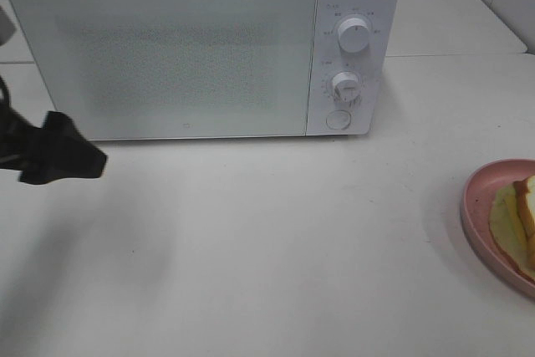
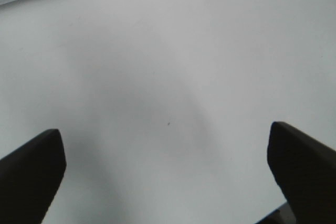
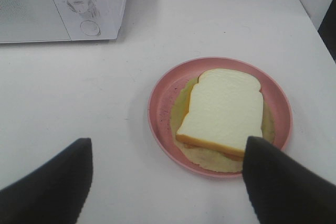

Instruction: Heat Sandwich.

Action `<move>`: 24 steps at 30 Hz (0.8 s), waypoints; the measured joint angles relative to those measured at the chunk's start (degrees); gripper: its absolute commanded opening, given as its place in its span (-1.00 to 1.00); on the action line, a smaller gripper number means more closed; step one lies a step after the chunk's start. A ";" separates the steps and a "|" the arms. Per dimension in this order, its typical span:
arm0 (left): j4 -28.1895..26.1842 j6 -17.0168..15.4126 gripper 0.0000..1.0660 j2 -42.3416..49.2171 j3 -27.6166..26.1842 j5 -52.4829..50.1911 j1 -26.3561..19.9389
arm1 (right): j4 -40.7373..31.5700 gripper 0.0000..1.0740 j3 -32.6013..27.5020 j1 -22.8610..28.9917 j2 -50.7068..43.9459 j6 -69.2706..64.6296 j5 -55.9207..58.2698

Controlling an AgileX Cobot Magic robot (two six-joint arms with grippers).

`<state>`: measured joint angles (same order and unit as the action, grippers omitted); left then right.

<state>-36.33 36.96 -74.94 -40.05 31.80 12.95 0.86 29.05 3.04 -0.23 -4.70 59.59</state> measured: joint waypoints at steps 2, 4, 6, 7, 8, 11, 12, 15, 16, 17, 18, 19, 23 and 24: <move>2.58 -3.44 0.90 3.09 -0.86 6.53 -6.70 | 0.00 0.42 0.00 0.00 0.00 0.00 0.00; 2.92 -4.64 0.90 4.30 -1.15 7.96 -8.37 | 0.00 0.42 0.00 0.00 0.00 0.00 0.00; 4.76 -8.71 0.90 7.96 -1.32 11.97 -13.24 | 0.00 0.42 0.00 0.00 0.00 0.00 0.00; 4.76 -8.71 0.90 7.96 -1.32 11.97 -13.24 | 0.00 0.42 0.00 0.00 0.00 0.00 0.00; 5.90 -10.26 0.90 9.28 -1.43 13.52 -14.67 | 0.00 0.42 0.00 0.00 0.00 0.00 0.00; 12.20 -17.59 0.90 14.73 -1.49 18.85 -17.88 | 0.00 0.42 0.00 0.00 0.00 0.00 0.00; 12.20 -17.59 0.90 14.73 -1.49 18.85 -17.88 | 0.00 0.42 0.00 0.00 0.00 0.00 0.00; 21.72 -26.13 0.90 20.80 -1.49 24.64 -18.28 | 0.00 0.42 0.00 0.00 0.00 0.00 0.00; 21.72 -26.13 0.90 20.80 -1.49 24.64 -18.28 | 0.00 0.42 0.00 0.00 0.00 0.00 0.00; 24.12 -27.79 0.90 22.29 -1.49 26.01 -18.28 | 0.00 0.42 0.00 0.00 0.00 0.00 0.00; 26.18 -29.68 0.90 24.18 -1.49 26.81 -18.28 | 0.00 0.42 0.00 0.00 0.00 0.00 0.00; 28.99 -32.31 0.90 28.07 -1.49 28.48 -18.28 | 0.00 0.42 0.00 0.00 0.00 0.00 0.00; 31.05 -33.52 0.90 37.70 -0.92 29.28 -18.28 | 0.00 0.42 0.00 0.00 0.00 0.00 0.00; 31.11 -33.46 0.90 40.39 -0.46 29.62 -18.28 | 0.00 0.42 0.00 0.00 0.00 0.00 0.00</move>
<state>-5.21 3.50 -34.55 -40.51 61.42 -5.33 0.86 29.05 3.04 -0.23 -4.70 59.59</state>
